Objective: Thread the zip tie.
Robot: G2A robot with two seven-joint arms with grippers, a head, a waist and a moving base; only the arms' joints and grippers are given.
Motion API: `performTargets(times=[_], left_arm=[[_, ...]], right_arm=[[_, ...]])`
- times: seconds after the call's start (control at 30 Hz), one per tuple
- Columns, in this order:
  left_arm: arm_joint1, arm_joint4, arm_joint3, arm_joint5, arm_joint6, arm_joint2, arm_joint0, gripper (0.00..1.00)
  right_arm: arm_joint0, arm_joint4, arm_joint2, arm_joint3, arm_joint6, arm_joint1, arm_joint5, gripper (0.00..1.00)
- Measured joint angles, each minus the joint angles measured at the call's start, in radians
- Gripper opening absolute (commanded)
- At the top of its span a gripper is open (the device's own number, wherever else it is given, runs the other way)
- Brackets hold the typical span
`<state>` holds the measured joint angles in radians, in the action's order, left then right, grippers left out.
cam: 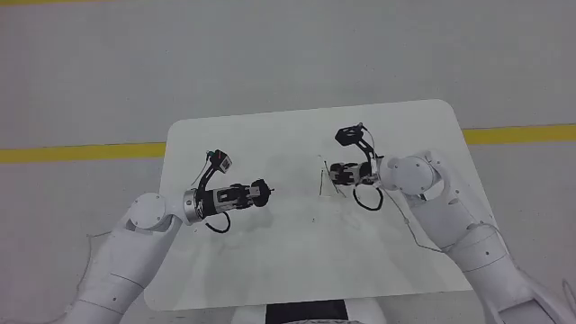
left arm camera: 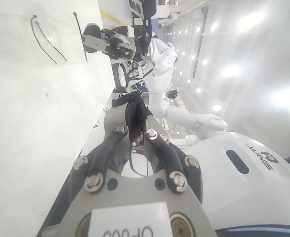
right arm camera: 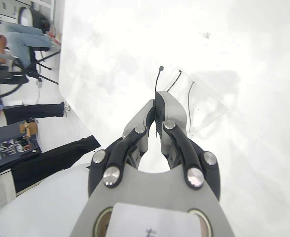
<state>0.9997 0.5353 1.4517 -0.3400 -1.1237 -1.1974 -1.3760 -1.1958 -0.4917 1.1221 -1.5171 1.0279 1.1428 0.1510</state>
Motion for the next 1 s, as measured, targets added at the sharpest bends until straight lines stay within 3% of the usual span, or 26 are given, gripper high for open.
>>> performTargets(times=[0.13, 0.2, 0.4, 0.7, 0.83, 1.0], left_arm=[[0.0, 0.0, 0.0, 0.0, 0.0, 0.0, 0.0, 0.0], [0.0, 0.0, 0.0, 0.0, 0.0, 0.0, 0.0, 0.0], [0.0, 0.0, 0.0, 0.0, 0.0, 0.0, 0.0, 0.0], [0.008, 0.004, -0.029, 0.0, 0.079, 0.048, -0.04, 0.0], [0.019, 0.0, -0.047, 0.0, 0.106, 0.081, -0.051, 0.0], [0.037, -0.008, -0.073, 0.0, 0.135, 0.115, -0.04, 0.0]], right_arm=[[-0.051, 0.088, 0.032, 0.004, -0.044, -0.006, 0.076, 0.0], [-0.054, 0.091, 0.034, 0.005, -0.045, -0.007, 0.085, 0.0], [-0.054, 0.089, 0.033, 0.005, -0.045, -0.007, 0.081, 0.0], [-0.114, 0.137, 0.027, -0.012, -0.202, -0.001, 0.018, 0.0], [-0.155, 0.195, 0.034, -0.043, -0.266, 0.0, 0.006, 0.0], [-0.205, 0.237, 0.038, -0.101, -0.327, 0.001, -0.003, 0.0]])
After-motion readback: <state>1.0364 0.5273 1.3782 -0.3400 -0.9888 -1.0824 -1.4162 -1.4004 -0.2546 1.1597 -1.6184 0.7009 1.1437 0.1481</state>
